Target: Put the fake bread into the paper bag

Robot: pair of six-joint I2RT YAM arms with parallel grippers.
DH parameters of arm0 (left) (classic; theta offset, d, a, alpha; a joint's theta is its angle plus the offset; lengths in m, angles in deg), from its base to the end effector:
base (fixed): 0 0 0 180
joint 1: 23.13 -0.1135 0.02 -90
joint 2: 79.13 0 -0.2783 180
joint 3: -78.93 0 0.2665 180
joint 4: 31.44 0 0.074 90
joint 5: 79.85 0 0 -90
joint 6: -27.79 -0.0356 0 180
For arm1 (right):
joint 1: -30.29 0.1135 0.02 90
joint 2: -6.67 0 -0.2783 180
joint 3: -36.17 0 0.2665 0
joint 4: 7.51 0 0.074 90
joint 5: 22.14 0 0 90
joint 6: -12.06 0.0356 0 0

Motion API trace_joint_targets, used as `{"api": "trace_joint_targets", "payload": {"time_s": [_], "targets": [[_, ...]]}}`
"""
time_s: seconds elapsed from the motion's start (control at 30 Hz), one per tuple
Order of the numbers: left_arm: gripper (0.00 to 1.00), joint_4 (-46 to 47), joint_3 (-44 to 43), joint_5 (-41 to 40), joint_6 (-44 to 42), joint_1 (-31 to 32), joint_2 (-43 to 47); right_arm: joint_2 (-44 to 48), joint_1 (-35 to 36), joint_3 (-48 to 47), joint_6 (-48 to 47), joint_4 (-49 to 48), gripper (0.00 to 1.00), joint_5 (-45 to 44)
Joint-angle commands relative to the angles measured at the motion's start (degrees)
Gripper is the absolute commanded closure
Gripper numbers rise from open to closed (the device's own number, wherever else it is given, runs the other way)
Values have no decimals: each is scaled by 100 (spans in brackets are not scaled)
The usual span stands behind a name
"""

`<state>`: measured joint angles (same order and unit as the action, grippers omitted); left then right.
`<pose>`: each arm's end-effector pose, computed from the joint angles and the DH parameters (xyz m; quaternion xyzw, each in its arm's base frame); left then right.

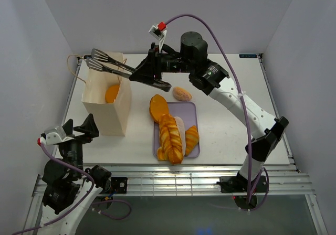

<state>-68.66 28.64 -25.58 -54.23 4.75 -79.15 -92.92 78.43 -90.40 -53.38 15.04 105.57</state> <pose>0.0206 0.0126 0.3418 -0.1342 0.6248 -0.0478 0.7677 0.2545 0.3167 0.5167 -0.3635 0.5808 0.5885 0.4293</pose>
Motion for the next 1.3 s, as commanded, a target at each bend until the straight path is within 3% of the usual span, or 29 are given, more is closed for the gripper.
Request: {"api": "trace_joint_targets", "payload": {"time_s": [0.0, 0.2, 0.33, 0.6, 0.73, 1.0, 1.27], "targets": [[8, 48, 19, 101, -52, 16, 142, 545, 29, 61, -144, -331, 52, 8], [2, 48, 36, 110, -52, 16, 168, 1292, -137, 737, -399, -75, 51, -861], [2, 56, 45, 118, -52, 16, 194, 2160, -489, 1835, -338, -154, 50, -1651], [2, 74, 54, 189, -78, 16, 142, 3340, -1683, 4294, -109, -418, 48, -1759], [2, 65, 54, 180, -87, 16, 142, 3700, -2185, 4964, -249, -418, 44, -1706], [2, 74, 71, 321, -105, 16, 168, 3342, -2669, 5405, -627, -444, 36, -1741], [2, 74, 80, 373, -131, 16, 194, 2463, -2696, 5283, -1005, -576, 35, -1811]]}}
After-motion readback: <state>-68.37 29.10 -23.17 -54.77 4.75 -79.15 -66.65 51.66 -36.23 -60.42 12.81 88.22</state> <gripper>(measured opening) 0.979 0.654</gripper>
